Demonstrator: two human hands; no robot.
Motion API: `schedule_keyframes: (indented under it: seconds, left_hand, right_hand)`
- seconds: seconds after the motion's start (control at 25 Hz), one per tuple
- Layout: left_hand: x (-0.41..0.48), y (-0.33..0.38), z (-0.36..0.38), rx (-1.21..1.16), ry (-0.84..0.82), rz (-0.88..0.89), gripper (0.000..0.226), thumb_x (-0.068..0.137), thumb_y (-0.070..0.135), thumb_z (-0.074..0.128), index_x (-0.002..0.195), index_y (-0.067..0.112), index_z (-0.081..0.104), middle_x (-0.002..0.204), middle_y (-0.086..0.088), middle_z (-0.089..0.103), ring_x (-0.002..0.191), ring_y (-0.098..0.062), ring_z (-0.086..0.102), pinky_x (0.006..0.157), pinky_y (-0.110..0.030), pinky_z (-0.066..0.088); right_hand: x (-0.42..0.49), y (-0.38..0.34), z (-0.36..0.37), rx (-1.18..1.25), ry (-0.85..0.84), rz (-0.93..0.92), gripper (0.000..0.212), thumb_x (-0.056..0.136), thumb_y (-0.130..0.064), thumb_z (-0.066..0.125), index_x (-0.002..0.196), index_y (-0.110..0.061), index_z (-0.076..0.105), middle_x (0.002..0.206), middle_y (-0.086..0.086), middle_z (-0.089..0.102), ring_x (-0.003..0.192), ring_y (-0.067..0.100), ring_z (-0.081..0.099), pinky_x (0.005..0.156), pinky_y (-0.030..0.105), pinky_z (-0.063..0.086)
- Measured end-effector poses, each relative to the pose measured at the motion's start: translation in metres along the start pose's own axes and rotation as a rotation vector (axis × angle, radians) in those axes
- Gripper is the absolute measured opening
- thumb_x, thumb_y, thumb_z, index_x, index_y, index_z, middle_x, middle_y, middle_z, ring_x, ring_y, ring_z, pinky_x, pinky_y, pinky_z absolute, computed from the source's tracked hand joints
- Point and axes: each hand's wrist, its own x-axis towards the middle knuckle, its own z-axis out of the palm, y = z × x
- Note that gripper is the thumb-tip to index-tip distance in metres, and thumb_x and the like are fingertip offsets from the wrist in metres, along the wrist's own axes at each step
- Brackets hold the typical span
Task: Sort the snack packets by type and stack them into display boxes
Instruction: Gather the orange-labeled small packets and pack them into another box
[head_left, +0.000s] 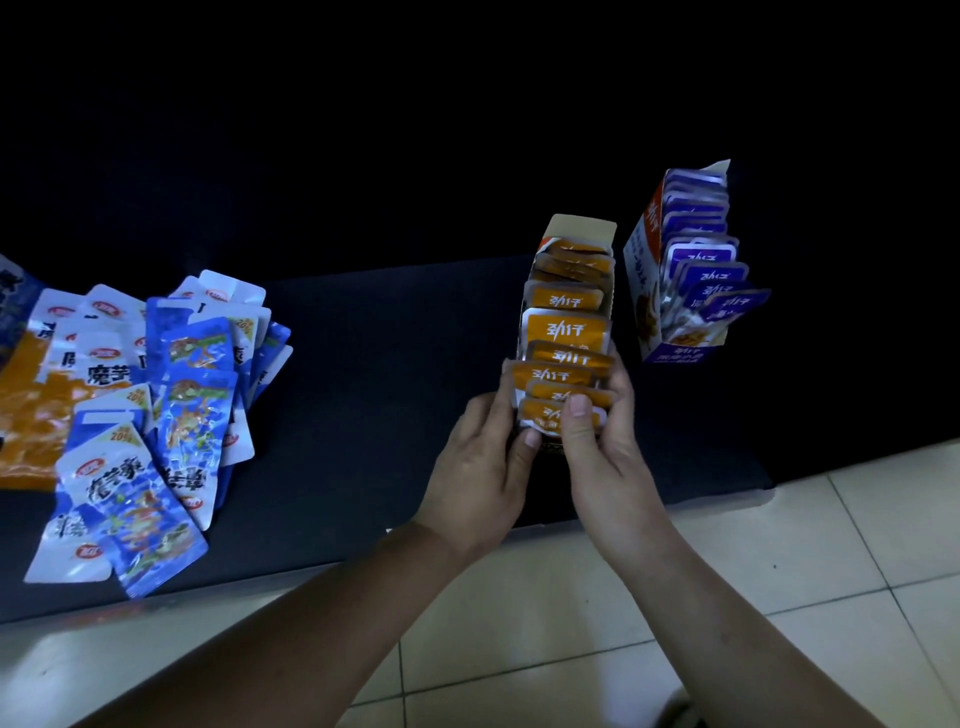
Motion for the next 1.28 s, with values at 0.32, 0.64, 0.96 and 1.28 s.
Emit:
schedule_keyframes:
  seconds: [0.32,0.64,0.96,1.28]
  left_hand:
    - [0.002,0.01,-0.018,-0.072,-0.041,-0.014,0.083,0.102,0.055,0.049,0.16,0.047,-0.008,0.149,0.02,0.038,0.132,0.013,0.041,0.101,-0.011,0.04]
    - [0.004,0.014,-0.008,0.017,-0.003,0.077,0.077,0.104,0.054,0.042,0.162,0.041,-0.007,0.142,0.009,0.036,0.121,-0.006,0.052,0.095,-0.041,0.056]
    - [0.031,0.033,-0.049,0.069,-0.054,0.34,0.115,0.084,0.028,0.084,0.165,0.023,0.003,0.161,0.004,0.03,0.143,-0.006,0.041,0.107,-0.027,0.049]
    - [0.026,0.037,-0.052,0.027,0.054,0.366,0.078,0.077,0.021,0.09,0.144,0.021,0.05,0.139,0.007,0.051,0.122,0.001,0.054,0.096,-0.009,0.044]
  right_hand:
    - [0.0,0.003,-0.012,-0.132,0.007,-0.218,0.075,0.102,-0.042,0.05,0.155,-0.06,-0.001,0.166,-0.021,0.021,0.143,-0.005,0.037,0.117,0.038,0.038]
    - [0.007,0.002,-0.029,-0.276,-0.015,-0.343,0.074,0.102,-0.032,0.057,0.159,-0.05,0.013,0.163,-0.009,0.031,0.143,0.011,0.045,0.103,0.049,0.053]
    - [0.009,-0.008,-0.034,-0.3,-0.024,-0.319,0.077,0.1,-0.038,0.059,0.161,-0.044,0.012,0.168,-0.007,0.014,0.151,-0.001,0.024,0.111,0.026,0.041]
    - [0.007,-0.012,-0.031,-0.135,-0.038,-0.292,0.041,0.106,-0.035,0.05,0.146,-0.03,0.04,0.144,-0.011,0.05,0.13,0.01,0.055,0.1,0.04,0.054]
